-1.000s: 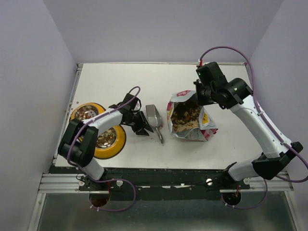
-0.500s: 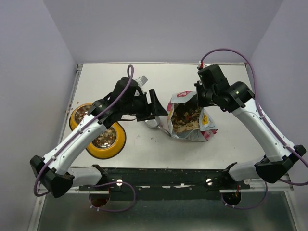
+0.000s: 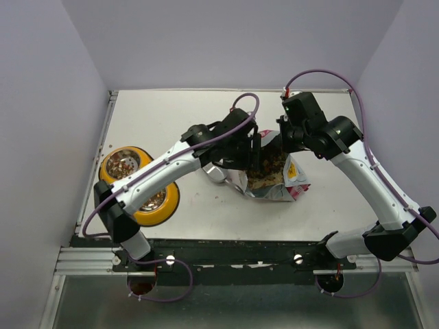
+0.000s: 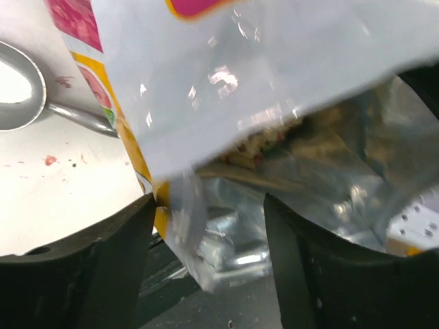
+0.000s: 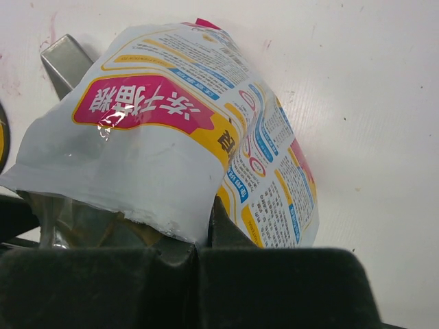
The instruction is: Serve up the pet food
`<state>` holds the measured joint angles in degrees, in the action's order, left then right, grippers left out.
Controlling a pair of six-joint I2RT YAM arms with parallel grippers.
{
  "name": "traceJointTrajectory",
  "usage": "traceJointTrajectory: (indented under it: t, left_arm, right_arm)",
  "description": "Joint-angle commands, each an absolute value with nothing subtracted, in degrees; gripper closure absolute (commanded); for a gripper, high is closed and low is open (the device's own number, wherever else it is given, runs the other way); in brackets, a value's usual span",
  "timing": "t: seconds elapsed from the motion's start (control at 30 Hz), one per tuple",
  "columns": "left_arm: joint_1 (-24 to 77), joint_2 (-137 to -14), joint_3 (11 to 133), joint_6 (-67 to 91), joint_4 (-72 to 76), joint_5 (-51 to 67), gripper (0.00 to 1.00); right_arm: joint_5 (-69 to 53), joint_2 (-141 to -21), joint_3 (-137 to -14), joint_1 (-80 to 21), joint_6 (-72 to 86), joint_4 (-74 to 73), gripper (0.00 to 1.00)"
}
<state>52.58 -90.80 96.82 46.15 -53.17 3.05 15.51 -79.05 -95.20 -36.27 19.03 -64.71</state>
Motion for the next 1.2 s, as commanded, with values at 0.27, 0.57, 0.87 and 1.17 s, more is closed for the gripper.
traceJointTrajectory:
  t: [0.27,0.57,0.87,1.17]
  left_arm:
    - [52.8,-104.8,119.8,44.1,-70.4,-7.3,0.90]
    - [50.0,-109.1,130.4,50.5,-77.6,-6.9,1.00]
    - [43.8,-106.3,131.5,64.9,-76.1,3.3,1.00]
    - [38.9,-105.7,135.7,70.4,-76.7,-1.9,1.00]
  right_arm:
    - [12.7,-74.9,-97.1,-36.3,21.4,-61.2,0.99]
    - [12.3,-77.2,-97.8,-36.3,18.8,-67.6,0.72]
    - [13.6,-75.2,-87.6,-39.7,23.3,-71.4,0.50]
    - [17.4,-75.0,-88.2,-41.7,22.1,-74.0,0.56]
